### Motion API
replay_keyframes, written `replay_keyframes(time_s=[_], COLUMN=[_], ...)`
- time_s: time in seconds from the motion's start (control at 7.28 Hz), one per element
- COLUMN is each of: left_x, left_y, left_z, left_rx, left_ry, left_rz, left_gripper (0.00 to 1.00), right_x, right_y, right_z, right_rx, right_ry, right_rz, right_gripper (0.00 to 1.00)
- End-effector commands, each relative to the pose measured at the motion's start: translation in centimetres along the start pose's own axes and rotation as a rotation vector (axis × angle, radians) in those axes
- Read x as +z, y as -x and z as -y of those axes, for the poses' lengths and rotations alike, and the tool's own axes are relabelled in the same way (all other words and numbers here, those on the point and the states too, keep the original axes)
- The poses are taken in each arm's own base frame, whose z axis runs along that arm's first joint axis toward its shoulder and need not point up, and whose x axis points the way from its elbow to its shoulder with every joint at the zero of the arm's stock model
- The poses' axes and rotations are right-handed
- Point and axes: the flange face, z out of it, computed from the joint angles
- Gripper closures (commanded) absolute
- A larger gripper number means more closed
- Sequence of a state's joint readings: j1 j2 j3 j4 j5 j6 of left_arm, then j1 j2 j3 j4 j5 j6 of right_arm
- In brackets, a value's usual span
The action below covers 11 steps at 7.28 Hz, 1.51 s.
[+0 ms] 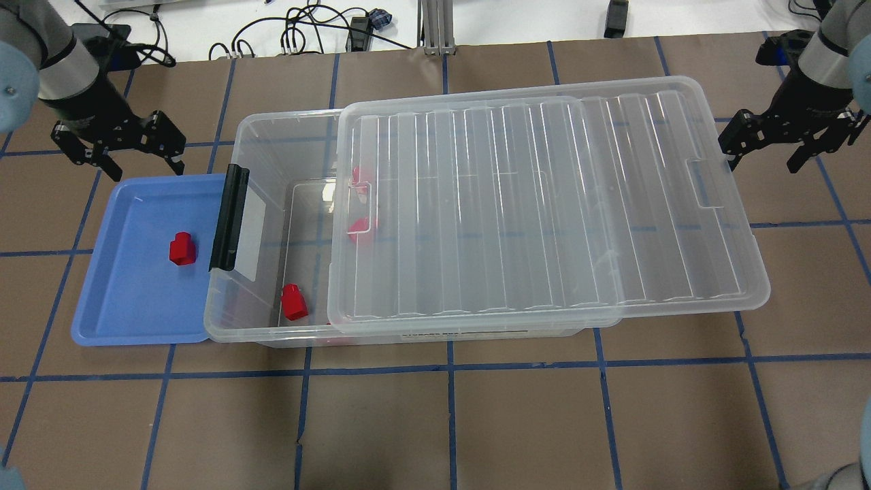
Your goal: Place red block in blue tray from box
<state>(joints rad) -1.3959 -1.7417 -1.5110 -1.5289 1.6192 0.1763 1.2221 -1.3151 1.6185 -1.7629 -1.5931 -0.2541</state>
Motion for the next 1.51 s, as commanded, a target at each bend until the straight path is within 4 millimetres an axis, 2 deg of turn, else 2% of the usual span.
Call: replay_keyframes(time_s=[0.0, 0.14, 0.27, 0.41, 0.69, 0.82, 0.96, 1.24, 1.37], left_x=[-3.2, -4.0, -5.0, -4.9, -4.7, -5.7, -3.5, -5.7, -5.5], left_y=[-5.7, -7.6, -10.4, -12.1, -11.8, -11.2, -10.4, -9.9, -9.8], left_z=[-3.0, -4.0, -5.3, -6.9, -8.0, -7.9, -7.2, -7.8, -7.8], left_rx=[0.084, 0.076, 0.076, 0.111, 0.119, 0.109, 0.092, 0.084, 0.076], left_ry=[-0.038, -0.054, -0.075, -0.057, -0.079, -0.100, -0.047, -0.099, -0.099], left_rz=[0.015, 0.016, 0.017, 0.018, 0.018, 0.014, 0.005, 0.007, 0.008], left_gripper=[0.00, 0.00, 0.00, 0.00, 0.00, 0.00, 0.00, 0.00, 0.00], right_x=[0.0, 0.0, 0.0, 0.0, 0.2, 0.2, 0.3, 0.3, 0.2], right_y=[3.3, 4.3, 5.4, 6.8, 9.0, 9.7, 10.2, 10.8, 11.0], right_z=[0.0, -0.1, -0.1, -0.2, -0.4, -0.4, -0.5, -0.6, -0.7], right_rx=[0.019, 0.041, 0.047, 0.056, 0.098, 0.094, 0.086, 0.095, 0.095], right_ry=[-0.005, -0.004, -0.003, -0.004, -0.001, -0.001, 0.001, 0.001, -0.001], right_rz=[0.022, 0.019, 0.018, 0.016, 0.015, 0.017, 0.016, 0.013, 0.025], right_gripper=[0.00, 0.00, 0.00, 0.00, 0.00, 0.00, 0.00, 0.00, 0.00])
